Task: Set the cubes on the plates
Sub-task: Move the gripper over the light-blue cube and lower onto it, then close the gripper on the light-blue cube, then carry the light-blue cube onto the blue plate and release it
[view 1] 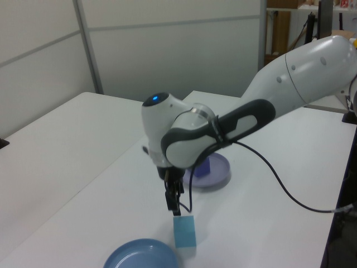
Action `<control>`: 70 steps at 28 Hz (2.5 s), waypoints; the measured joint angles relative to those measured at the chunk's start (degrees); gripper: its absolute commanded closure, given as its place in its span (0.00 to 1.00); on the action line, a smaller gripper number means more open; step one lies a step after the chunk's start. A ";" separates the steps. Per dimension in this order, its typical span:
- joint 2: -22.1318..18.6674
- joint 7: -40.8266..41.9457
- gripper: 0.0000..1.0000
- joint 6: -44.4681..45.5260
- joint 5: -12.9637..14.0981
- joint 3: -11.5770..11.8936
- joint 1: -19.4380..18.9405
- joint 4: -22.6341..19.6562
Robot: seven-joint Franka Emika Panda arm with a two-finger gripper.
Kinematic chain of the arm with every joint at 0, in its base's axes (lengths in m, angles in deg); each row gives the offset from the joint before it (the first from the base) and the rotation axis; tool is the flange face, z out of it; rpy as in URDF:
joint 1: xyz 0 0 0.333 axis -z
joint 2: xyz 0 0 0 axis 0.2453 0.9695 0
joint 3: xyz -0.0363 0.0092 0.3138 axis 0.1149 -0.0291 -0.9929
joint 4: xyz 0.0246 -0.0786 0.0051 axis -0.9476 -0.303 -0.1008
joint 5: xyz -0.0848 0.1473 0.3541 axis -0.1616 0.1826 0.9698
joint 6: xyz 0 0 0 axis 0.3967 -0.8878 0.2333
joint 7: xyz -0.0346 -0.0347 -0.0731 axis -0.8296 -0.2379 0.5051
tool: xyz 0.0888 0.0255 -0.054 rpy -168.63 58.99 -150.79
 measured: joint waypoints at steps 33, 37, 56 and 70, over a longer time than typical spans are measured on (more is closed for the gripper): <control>-3.56 6.76 0.00 1.27 -3.11 -0.22 -5.78 -5.01; -2.50 6.76 0.00 1.27 -3.11 -0.24 -6.79 -5.35; -1.67 6.75 0.00 1.26 -3.12 0.93 -4.73 -5.53; -1.17 6.54 0.88 0.85 -3.11 0.68 -5.19 -5.52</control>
